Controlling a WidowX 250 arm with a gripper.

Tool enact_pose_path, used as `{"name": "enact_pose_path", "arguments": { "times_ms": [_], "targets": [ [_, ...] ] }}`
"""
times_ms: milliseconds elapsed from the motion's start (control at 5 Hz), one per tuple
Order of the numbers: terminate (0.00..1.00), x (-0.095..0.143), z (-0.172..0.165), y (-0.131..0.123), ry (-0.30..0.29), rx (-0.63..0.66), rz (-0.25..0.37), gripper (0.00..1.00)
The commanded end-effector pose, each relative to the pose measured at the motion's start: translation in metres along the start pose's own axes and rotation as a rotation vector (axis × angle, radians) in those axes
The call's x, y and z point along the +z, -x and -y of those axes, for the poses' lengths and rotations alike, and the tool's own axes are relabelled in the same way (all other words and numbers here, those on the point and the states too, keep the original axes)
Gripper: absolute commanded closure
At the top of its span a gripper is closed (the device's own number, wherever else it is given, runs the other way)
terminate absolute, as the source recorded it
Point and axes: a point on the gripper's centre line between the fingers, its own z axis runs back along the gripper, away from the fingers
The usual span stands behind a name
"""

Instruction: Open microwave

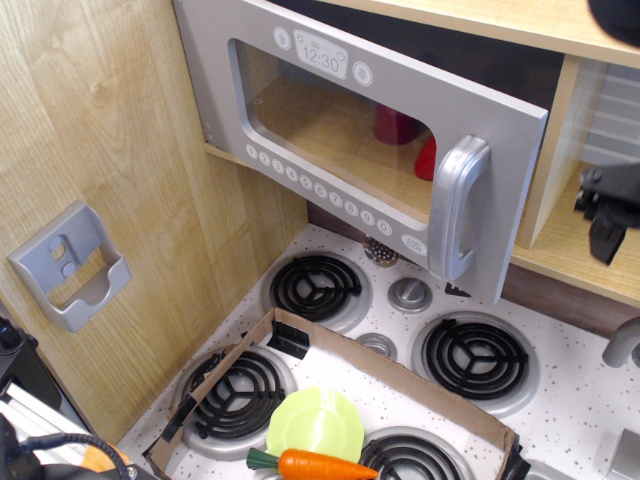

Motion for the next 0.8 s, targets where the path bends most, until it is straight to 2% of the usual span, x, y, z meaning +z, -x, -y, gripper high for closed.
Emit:
{"name": "enact_pose_path", "arguments": {
  "times_ms": [0, 400, 600],
  "targets": [
    [0.00, -0.002, -0.007, -0.035, 0.050, -0.210, 0.080, 0.00],
    [0.00, -0.012, -0.054, -0.037, 0.076, -0.246, 0.078, 0.00],
    [0.00, -0.014, -0.074, -0.036, 0.081, -0.318, 0.067, 0.00]
  ]
}}
